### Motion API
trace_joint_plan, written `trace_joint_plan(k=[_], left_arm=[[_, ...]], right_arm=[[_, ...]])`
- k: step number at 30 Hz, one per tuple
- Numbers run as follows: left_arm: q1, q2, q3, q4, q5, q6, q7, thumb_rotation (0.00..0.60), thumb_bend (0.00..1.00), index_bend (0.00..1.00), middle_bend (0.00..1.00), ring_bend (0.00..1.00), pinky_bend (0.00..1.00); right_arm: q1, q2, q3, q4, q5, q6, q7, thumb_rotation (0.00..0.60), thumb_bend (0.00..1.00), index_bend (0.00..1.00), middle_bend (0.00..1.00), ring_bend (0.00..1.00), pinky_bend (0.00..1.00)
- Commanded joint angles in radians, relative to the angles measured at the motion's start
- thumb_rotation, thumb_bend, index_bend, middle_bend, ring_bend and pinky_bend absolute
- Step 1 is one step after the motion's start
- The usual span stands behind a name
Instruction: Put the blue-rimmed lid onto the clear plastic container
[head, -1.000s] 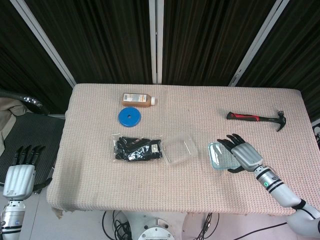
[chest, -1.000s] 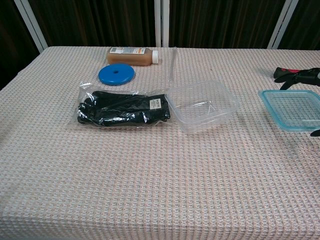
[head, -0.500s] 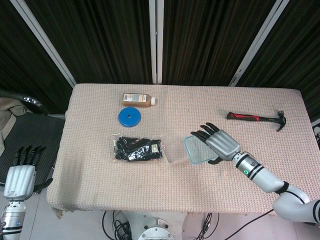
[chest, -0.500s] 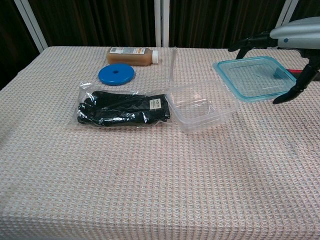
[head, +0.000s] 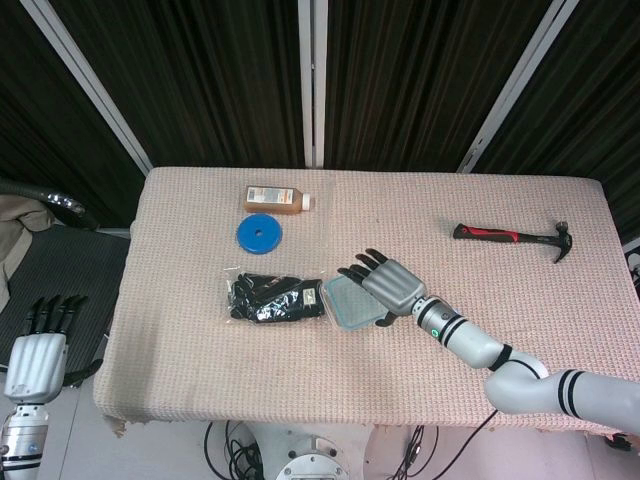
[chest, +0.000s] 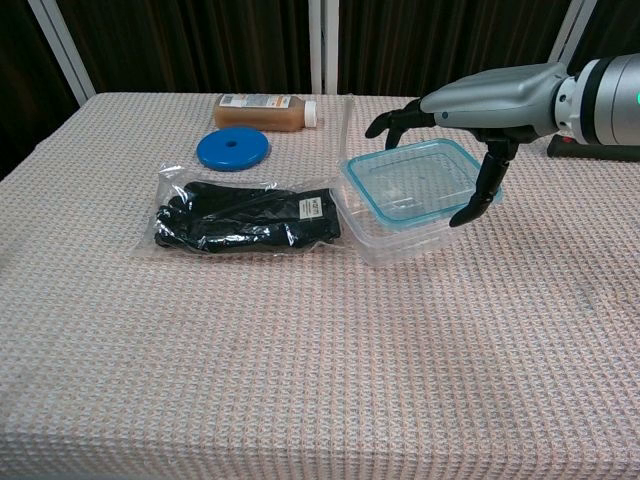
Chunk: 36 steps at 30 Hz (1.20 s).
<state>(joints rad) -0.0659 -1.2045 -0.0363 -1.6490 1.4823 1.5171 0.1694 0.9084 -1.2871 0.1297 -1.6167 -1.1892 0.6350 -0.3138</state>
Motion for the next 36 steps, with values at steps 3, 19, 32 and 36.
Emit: trace_joint_plan(k=[3,19,32,36], left_arm=[[-0.001,-0.002,-0.002,0.009,0.001,-0.001,-0.010,0.600,0.03,0.14,0.12,0.05,0.00],[-0.001,-0.007,-0.003,0.015,-0.001,-0.004,-0.012,0.600,0.03,0.14,0.12,0.05,0.00],[0.001,-0.010,-0.003,0.020,-0.004,-0.004,-0.017,0.600,0.03,0.14,0.12,0.05,0.00],[0.002,-0.011,-0.002,0.023,-0.004,-0.004,-0.019,0.600,0.03,0.14,0.12,0.05,0.00]], right_arm=[[0.022,-0.027,-0.010,0.008,0.049,0.007,-0.038,0.600,0.15,0.00,0.26,0.00,0.00],[0.042,-0.054,-0.038,0.038,0.071,0.016,-0.030,0.600,0.15,0.00,0.26,0.00,0.00],[0.049,-0.077,-0.049,0.069,0.059,0.021,-0.008,0.600,0.15,0.00,0.25,0.00,0.00],[0.050,-0.087,-0.050,0.080,0.058,0.027,-0.005,0.600,0.15,0.00,0.25,0.00,0.00]])
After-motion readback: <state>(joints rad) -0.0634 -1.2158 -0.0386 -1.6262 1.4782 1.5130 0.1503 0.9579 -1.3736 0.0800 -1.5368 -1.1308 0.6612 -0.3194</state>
